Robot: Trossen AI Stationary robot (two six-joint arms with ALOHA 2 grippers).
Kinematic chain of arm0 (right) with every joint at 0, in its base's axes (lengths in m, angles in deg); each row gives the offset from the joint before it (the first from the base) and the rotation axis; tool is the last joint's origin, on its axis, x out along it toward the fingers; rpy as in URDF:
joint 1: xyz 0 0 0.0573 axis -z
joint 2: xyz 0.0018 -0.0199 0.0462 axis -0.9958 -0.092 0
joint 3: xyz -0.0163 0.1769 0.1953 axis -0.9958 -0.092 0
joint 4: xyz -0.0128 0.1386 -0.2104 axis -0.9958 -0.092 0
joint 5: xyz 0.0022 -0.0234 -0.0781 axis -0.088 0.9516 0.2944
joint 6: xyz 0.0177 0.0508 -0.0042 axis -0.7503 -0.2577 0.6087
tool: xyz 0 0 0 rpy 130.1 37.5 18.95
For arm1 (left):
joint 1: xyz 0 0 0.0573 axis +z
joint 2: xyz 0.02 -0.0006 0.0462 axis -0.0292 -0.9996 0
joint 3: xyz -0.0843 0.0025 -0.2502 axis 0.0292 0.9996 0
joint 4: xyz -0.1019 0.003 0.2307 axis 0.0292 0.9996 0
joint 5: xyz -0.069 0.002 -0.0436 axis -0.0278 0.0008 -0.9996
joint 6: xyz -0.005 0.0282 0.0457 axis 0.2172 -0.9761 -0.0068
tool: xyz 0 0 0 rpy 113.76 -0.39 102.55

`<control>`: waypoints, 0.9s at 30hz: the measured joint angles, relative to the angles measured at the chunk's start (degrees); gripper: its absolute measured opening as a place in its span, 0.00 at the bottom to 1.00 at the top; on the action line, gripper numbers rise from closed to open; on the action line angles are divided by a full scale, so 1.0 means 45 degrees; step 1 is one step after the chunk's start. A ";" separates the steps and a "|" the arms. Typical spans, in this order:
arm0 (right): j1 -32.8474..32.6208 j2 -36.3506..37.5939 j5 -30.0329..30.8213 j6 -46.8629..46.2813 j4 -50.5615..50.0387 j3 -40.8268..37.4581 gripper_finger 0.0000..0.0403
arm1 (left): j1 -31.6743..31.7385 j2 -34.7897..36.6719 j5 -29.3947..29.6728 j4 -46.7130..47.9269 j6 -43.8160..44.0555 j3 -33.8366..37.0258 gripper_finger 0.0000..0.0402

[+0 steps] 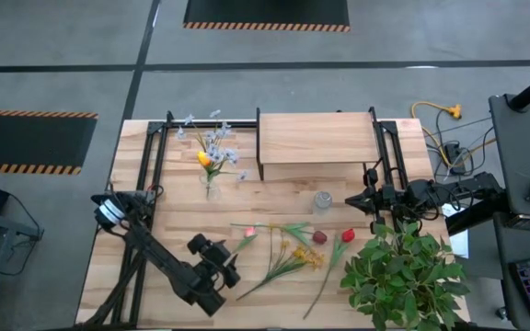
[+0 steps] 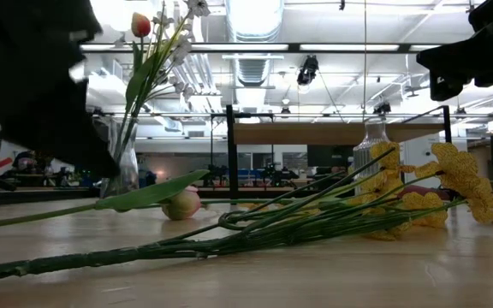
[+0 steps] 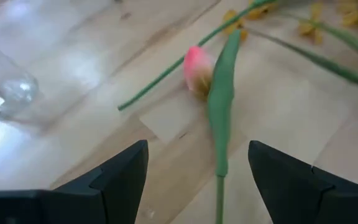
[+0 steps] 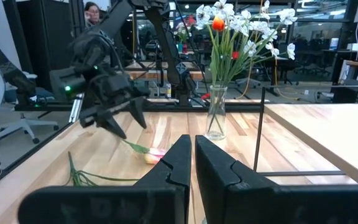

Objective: Pick and place flowers into a vace then onto a shelf
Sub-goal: Put the pink flower into the left transparent vase

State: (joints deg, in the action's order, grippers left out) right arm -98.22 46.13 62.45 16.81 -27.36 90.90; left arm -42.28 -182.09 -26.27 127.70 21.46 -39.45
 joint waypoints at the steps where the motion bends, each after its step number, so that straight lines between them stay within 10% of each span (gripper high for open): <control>1: 0.0000 0.0000 0.0003 0.0000 0.0002 0.0000 0.03 | 0.0033 0.0000 -0.0009 -0.0431 -0.0038 0.0254 0.65; 14: 0.0000 0.0000 -0.0001 0.0015 0.0000 0.0000 0.03 | 0.0132 0.0074 -0.1037 -0.2967 -0.1286 0.1937 0.60; 27: 0.0003 0.0000 0.0003 0.0000 0.0003 0.0000 0.03 | 0.0138 0.0353 -0.2004 -0.2655 -0.3150 0.1525 0.05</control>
State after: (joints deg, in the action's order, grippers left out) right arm -98.20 46.13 62.47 16.81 -27.34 90.90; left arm -41.66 -180.50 -35.29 115.75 7.28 -32.58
